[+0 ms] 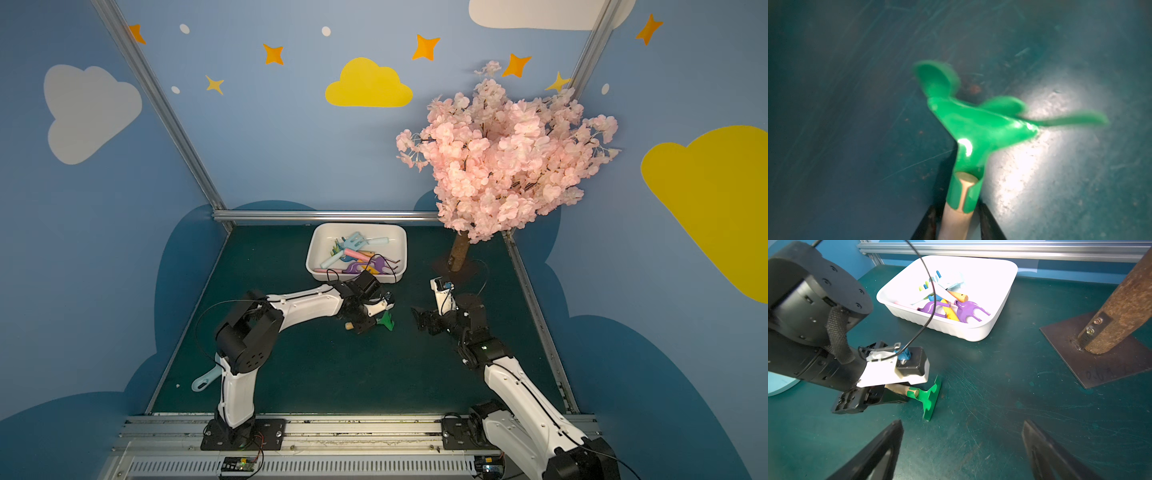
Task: Take the hand rake out of the storage box
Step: Place the rake at the center of the board.
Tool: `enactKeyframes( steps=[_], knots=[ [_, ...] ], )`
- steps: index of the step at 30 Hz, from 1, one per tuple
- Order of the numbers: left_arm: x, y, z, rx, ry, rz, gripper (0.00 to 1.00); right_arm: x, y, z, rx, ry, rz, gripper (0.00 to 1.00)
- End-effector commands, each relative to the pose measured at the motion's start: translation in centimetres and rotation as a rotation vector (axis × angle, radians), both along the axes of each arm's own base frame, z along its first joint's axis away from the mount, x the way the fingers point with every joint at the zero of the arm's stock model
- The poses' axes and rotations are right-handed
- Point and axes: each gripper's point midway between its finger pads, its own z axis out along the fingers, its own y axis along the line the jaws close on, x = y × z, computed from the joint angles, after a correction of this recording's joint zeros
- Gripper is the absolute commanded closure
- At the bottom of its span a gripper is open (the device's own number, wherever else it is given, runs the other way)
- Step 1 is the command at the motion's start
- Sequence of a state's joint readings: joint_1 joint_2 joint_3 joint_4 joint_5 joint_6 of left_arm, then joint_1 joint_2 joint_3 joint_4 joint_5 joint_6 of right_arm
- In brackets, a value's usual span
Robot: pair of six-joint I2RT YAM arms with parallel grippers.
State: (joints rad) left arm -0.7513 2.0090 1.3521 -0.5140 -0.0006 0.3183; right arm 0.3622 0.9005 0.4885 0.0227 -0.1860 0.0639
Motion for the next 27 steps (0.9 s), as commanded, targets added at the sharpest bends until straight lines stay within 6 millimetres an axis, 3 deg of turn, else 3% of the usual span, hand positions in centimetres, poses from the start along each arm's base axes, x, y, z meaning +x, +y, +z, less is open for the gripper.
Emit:
enactKeyframes(
  steps=[1, 4, 8, 11, 14, 17, 20, 23, 27],
  knots=[
    [-1.5, 1.3, -1.3, 0.043, 0.046, 0.039, 0.85, 0.1, -0.1, 0.7, 0.033, -0.02, -0.009, 0.06],
    [-1.4, 2.1, -0.7, 0.039, 0.022, 0.121, 0.94, 0.3, -0.4, 0.5, 0.036, -0.009, -0.025, 0.06],
    [0.0, 4.8, 1.5, 0.019, -0.073, 0.323, 0.97, 0.6, -0.9, 0.4, 0.044, 0.003, -0.056, 0.06],
    [1.5, 8.5, 3.0, 0.024, -0.14, 0.527, 0.97, 0.9, -1.5, 0.4, 0.052, 0.006, -0.095, 0.06],
    [2.8, 13.6, 3.4, 0.016, -0.161, 0.806, 0.97, 1.1, -2.3, 0.3, 0.057, 0.007, -0.147, 0.06],
    [3.4, 16.2, 3.0, -0.068, -0.11, 0.941, 0.97, 1.3, -2.9, 0.3, 0.108, 0.008, -0.198, 0.06],
    [4.1, 18.8, 2.6, -0.036, -0.126, 1.048, 0.97, 1.3, -3.4, 0.4, 0.123, -0.001, -0.212, 0.06],
    [4.8, 20.0, 2.2, -0.037, -0.097, 1.125, 0.97, 1.4, -3.7, 0.4, 0.125, 0.007, -0.23, 0.06],
    [5.7, 20.1, 1.4, -0.05, -0.07, 1.171, 0.93, 1.3, -2.8, 0.4, 0.149, 0.019, -0.184, 0.06]
  ],
)
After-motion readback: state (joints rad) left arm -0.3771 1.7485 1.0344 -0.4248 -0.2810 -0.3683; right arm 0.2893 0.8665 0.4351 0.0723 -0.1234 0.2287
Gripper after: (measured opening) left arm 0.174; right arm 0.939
